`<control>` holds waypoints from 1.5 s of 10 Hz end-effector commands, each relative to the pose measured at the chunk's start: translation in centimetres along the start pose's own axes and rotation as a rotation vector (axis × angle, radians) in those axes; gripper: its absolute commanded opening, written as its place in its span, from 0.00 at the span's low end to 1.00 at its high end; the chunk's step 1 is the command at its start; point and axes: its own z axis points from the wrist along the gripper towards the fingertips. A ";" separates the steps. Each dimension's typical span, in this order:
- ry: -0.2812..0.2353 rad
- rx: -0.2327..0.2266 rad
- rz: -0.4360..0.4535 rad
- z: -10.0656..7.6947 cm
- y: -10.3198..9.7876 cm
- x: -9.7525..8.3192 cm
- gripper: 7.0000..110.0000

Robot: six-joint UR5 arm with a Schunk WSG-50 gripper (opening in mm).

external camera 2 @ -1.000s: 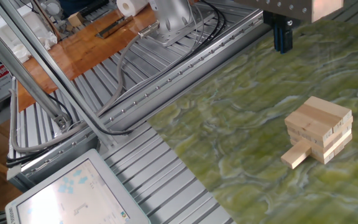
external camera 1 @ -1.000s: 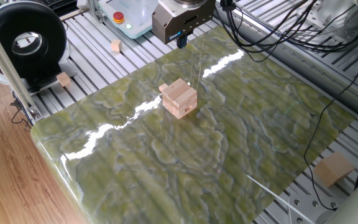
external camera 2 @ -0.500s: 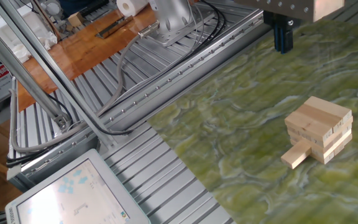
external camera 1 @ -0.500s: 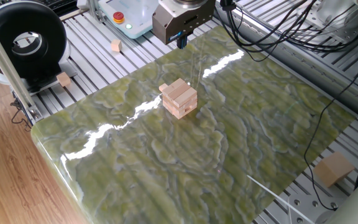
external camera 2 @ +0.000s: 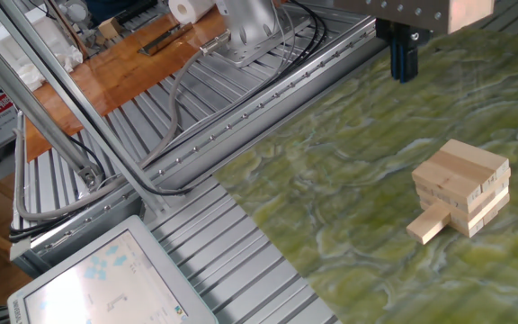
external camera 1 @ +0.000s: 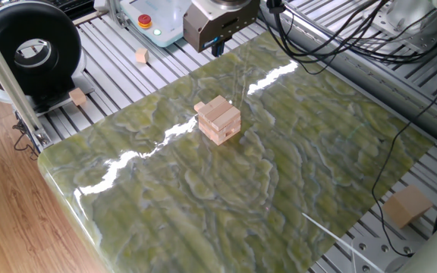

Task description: Play Jenga

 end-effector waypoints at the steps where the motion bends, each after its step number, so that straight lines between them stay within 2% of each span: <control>1: -0.028 -0.043 0.022 -0.1 1.0 -0.7 0.00; 2: -0.047 -0.041 0.012 -0.2 0.9 -1.2 0.00; 3: -0.045 -0.014 0.014 -0.1 0.3 -1.1 0.00; 8: -0.014 -0.016 0.009 -0.1 0.3 -0.4 0.00; 13: 0.020 -0.047 0.025 -0.1 1.1 0.5 0.00; 14: 0.030 -0.038 0.027 -0.1 0.9 0.7 0.00; 15: 0.032 -0.048 0.028 0.5 1.1 -0.5 0.00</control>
